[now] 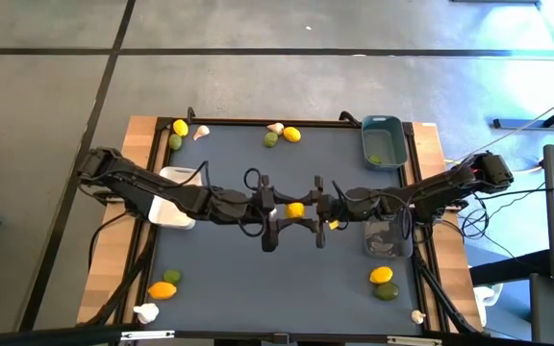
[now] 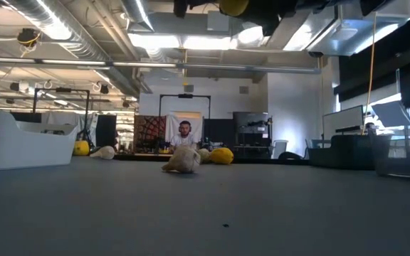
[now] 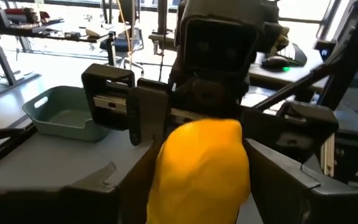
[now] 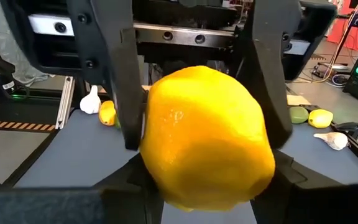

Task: Sort produce into baskets
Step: Put the lemon into the blue bin

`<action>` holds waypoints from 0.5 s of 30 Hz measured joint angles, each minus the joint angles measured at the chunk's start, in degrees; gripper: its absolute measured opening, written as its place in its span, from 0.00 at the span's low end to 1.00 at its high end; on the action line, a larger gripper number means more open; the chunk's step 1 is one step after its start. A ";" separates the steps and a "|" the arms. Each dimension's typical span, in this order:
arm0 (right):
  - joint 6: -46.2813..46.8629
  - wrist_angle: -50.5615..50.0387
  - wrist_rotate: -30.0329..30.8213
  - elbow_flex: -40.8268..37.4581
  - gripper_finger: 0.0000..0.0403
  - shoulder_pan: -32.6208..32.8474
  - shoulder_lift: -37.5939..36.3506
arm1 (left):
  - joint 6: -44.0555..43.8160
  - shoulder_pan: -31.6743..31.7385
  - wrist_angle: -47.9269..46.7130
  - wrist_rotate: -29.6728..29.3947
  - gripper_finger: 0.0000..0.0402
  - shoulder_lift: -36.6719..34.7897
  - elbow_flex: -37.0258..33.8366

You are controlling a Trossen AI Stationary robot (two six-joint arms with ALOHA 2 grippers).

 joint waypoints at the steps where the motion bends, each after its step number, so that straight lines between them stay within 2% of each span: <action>1: 0.00 -0.37 0.08 0.00 0.42 -0.01 -0.36 | 0.46 -0.12 -0.66 -0.02 0.61 -0.70 -0.01; 6: 0.03 -5.82 3.83 -0.07 0.42 0.00 -2.68 | 1.94 -1.14 -9.90 -0.11 0.63 -5.89 0.02; 11: 0.11 -12.31 9.52 0.00 0.43 0.00 -6.87 | -0.49 -1.91 -22.77 -1.41 0.63 -9.09 0.00; 15: 0.24 -19.33 15.23 -0.02 0.43 -0.58 -10.99 | -3.29 -2.86 -25.54 -4.08 0.63 -9.12 -1.54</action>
